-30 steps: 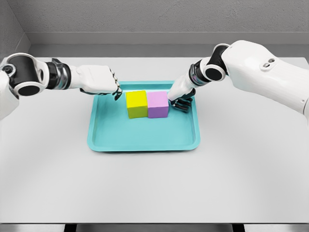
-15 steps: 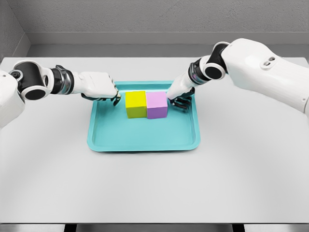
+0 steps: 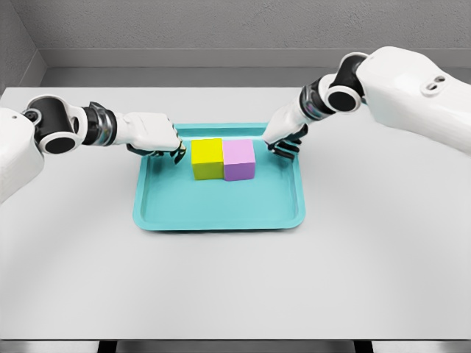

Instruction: Push two cubes

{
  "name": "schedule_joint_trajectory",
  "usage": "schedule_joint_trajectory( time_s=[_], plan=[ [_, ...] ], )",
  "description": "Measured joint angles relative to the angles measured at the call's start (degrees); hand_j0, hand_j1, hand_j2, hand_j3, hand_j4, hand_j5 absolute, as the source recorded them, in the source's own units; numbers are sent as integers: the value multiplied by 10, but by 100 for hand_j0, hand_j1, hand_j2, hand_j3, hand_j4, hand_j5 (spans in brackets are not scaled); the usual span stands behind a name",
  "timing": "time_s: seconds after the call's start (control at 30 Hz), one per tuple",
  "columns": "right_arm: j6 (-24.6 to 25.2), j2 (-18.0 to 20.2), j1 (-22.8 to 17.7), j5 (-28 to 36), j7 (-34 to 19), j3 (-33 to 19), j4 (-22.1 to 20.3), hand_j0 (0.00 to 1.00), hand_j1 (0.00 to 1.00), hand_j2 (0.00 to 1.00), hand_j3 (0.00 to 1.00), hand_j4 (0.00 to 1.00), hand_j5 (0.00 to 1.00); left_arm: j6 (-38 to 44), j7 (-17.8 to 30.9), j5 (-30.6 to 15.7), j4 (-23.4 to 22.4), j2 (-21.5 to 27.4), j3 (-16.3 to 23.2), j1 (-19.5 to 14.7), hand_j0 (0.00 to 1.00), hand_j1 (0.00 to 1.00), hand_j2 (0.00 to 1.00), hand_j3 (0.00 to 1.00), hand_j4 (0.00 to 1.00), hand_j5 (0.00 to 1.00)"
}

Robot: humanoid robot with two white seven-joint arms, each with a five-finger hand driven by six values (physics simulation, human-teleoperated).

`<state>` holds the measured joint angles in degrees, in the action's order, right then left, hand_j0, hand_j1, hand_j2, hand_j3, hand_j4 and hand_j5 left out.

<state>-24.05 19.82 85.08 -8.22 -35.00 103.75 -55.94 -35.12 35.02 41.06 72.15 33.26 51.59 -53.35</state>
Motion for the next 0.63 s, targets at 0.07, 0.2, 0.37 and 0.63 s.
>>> schedule_joint_trajectory(
  time_s=[0.07, 0.2, 0.37, 0.63],
  plan=[
    [-1, 6, 1, 1, 0, 0, -6, 14, 14, 14, 14, 14, 14, 0, 0, -17, 17, 14, -1, -4, 54, 54, 54, 54, 54, 54],
    [-20, 51, 6, 1, 0, -13, -24, 14, 14, 14, 14, 14, 14, 0, 0, -93, 106, 121, -5, -5, 65, 65, 65, 65, 65, 65],
    [-87, 149, -2, 0, 0, -62, -29, 25, 25, 25, 25, 25, 25, 0, 0, -127, 155, 214, -6, 25, 100, 100, 100, 100, 100, 100],
    [-109, 252, -19, 3, 0, -137, -22, 100, 100, 100, 100, 100, 100, 0, 0, -135, 167, 235, -7, 51, 100, 100, 100, 100, 100, 100]
  ],
)
